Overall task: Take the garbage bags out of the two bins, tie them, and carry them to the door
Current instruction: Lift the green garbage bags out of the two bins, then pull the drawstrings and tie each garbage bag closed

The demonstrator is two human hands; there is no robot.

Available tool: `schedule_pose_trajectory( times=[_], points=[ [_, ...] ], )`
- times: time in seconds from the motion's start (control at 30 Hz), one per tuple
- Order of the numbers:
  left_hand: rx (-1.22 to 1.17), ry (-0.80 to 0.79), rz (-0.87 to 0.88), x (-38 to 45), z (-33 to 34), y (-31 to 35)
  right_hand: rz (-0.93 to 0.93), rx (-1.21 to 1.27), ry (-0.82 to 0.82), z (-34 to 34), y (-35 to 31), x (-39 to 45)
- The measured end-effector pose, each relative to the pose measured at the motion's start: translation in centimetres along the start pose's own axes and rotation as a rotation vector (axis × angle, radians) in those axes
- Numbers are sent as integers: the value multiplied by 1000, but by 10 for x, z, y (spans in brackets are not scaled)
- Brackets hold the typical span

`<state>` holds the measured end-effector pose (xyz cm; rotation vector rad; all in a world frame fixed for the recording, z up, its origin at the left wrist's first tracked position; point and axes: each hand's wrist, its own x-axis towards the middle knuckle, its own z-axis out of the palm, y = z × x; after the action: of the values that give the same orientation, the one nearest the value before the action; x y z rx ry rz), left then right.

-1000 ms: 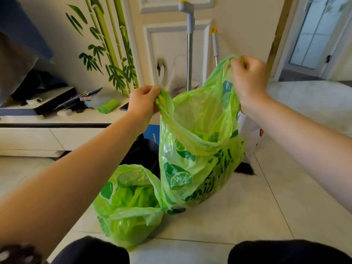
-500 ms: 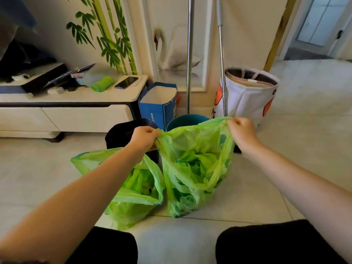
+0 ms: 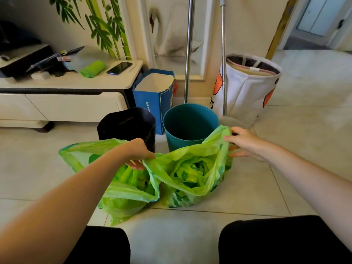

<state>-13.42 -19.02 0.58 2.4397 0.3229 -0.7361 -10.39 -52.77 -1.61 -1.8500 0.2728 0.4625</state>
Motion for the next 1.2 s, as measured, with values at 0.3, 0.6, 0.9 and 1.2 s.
schedule_pose_trajectory(
  times=[0.3, 0.6, 0.9, 1.2],
  points=[
    [228, 311, 138, -4, 2, 11, 288, -5, 15, 19, 15, -13],
    [-116, 474, 246, 2, 3, 24, 664, -14, -204, 19, 38, -39],
    [-680, 61, 200, 7, 14, 37, 570, -16, -110, 38, 40, -38],
    [-188, -41, 244, 13, 37, 39, 333, 191, -127, 44, 18, -41]
  ],
)
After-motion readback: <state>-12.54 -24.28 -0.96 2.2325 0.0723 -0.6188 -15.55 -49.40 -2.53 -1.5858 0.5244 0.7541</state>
